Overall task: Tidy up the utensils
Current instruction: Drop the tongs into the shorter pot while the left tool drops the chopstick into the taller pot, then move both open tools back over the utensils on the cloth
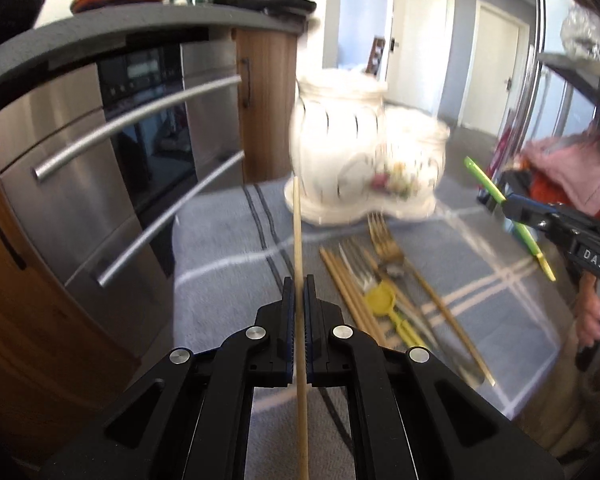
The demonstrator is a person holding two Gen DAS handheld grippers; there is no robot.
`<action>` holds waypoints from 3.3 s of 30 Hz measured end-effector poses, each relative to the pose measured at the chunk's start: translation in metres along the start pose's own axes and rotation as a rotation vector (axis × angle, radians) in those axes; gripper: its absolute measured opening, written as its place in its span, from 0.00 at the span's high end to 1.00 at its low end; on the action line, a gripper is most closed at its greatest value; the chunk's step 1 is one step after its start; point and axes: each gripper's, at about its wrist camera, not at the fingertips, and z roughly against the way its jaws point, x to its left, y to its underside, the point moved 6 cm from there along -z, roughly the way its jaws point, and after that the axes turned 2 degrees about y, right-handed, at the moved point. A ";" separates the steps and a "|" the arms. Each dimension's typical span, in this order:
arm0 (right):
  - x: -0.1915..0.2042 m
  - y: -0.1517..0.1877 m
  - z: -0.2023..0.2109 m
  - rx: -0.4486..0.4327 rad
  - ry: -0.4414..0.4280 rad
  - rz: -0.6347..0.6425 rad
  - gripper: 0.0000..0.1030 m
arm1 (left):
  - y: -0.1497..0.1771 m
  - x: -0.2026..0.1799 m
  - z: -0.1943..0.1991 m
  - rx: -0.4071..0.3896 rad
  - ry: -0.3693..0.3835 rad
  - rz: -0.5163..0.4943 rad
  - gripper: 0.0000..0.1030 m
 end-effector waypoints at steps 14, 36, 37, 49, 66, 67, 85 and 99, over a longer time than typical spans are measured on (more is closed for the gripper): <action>-0.045 -0.118 -0.047 -0.248 -0.065 -0.211 0.90 | -0.166 -0.017 -0.011 -0.363 0.073 0.017 0.95; -0.048 -0.115 -0.113 -0.233 0.045 -0.166 0.90 | -0.191 -0.021 -0.075 -0.452 0.020 0.056 0.95; -0.047 -0.113 -0.113 -0.231 0.053 -0.153 0.90 | -0.186 -0.021 -0.073 -0.451 0.019 0.051 0.95; -0.049 -0.093 -0.087 -0.228 0.049 -0.165 0.90 | -0.126 -0.014 -0.044 -0.400 0.021 0.035 0.95; -0.040 -0.070 -0.065 -0.222 0.079 -0.118 0.90 | -0.117 -0.005 -0.032 -0.409 0.071 0.068 0.84; -0.040 -0.070 -0.065 -0.220 0.076 -0.121 0.90 | -0.117 -0.006 -0.032 -0.409 0.068 0.065 0.83; -0.056 -0.069 -0.028 -0.259 0.129 -0.208 0.05 | -0.090 -0.004 -0.011 -0.397 0.011 0.070 0.26; -0.047 -0.038 -0.009 -0.169 0.148 -0.204 0.05 | -0.026 0.021 0.003 -0.234 -0.045 0.161 0.11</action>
